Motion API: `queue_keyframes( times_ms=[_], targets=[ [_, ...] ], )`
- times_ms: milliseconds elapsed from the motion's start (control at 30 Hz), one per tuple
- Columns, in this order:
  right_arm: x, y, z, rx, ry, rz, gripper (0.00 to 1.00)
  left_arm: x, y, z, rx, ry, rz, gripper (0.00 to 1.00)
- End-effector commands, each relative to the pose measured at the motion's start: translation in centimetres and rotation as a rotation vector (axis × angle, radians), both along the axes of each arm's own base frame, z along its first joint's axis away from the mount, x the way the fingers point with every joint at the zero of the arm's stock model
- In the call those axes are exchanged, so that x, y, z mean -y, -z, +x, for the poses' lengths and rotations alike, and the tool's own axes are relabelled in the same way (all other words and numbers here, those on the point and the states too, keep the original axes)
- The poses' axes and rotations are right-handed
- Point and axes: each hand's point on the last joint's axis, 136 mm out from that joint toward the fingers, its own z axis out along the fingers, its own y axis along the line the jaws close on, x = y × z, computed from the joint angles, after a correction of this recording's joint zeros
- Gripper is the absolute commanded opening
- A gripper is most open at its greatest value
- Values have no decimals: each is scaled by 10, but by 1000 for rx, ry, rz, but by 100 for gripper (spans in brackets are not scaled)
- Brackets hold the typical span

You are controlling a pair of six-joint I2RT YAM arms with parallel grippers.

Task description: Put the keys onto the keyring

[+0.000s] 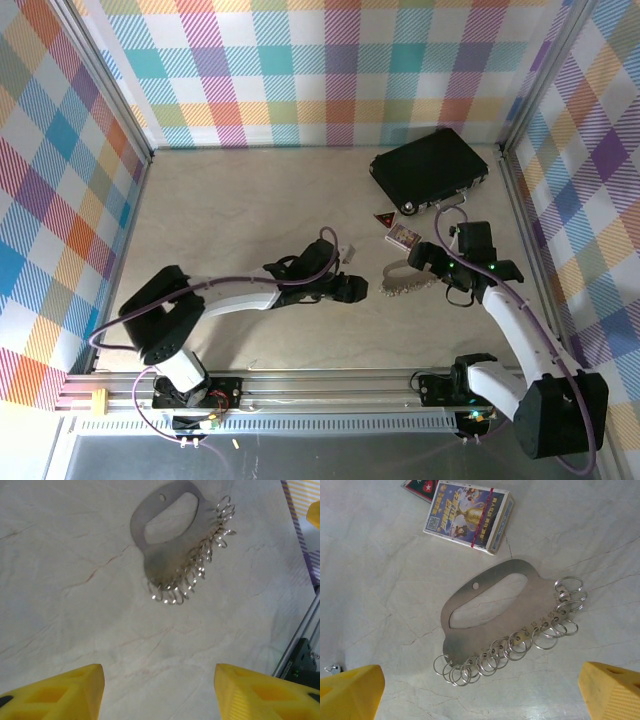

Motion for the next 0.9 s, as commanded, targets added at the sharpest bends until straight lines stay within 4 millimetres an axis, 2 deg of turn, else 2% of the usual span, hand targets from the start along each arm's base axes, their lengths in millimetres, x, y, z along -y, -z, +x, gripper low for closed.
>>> queue_keyframes(
  times_ms=[0,367,867],
  targets=[
    [-7,-9,2,49,-55,31,99,26,-11,5,-11,18,-91,57],
    [-3,-14,-7,82,-57,55,99,58,27,16,-102,-14,-111,44],
    [-5,-17,-12,100,-70,72,99,68,49,30,-105,-67,-69,34]
  ],
)
